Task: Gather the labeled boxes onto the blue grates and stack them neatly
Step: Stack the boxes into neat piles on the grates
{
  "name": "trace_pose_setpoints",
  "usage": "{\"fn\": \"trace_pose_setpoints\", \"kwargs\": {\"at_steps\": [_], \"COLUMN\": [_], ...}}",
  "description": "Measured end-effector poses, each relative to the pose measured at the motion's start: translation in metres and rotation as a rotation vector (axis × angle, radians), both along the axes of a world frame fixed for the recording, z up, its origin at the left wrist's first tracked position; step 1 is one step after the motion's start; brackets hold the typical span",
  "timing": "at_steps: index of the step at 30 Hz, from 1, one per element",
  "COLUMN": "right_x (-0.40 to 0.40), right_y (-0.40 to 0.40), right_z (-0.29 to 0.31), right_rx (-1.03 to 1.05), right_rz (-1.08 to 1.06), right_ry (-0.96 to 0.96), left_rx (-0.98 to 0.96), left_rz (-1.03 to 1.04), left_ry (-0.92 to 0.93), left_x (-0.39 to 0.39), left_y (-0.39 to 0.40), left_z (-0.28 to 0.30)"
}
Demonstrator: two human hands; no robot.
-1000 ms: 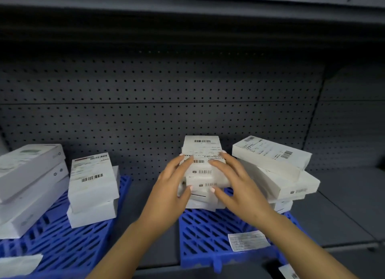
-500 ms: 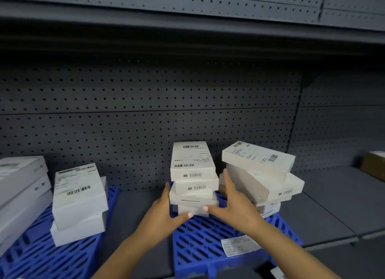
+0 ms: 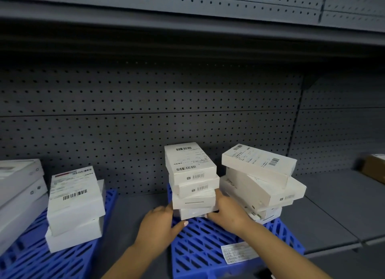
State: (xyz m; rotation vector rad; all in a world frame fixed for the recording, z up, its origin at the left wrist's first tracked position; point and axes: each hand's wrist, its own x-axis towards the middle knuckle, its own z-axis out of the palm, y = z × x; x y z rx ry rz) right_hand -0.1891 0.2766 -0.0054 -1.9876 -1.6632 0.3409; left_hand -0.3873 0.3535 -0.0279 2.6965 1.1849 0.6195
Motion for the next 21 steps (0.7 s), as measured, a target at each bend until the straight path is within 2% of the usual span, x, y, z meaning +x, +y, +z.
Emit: {"fn": "trace_pose_setpoints", "kwargs": {"at_steps": [3,11,16,21], "right_x": [0.004,0.008,0.01,0.009], "right_y": [0.006,0.015,0.017,0.016], "right_z": [-0.001,0.003,0.003,0.003], "right_rx": [-0.003,-0.03,-0.041,-0.027], "right_rz": [0.0,0.011,0.017,0.032], "right_ry": [0.001,0.015,0.019,0.023], "left_rx": [0.123,0.219,0.35,0.29], "left_rz": [0.038,0.014,0.031,0.008], "left_ry": [0.074,0.077,0.181,0.128], "left_x": [0.002,0.006,0.007,0.004], "left_y": [-0.002,0.009,0.017,0.012], "left_z": [-0.001,0.004,-0.001,0.004]}}
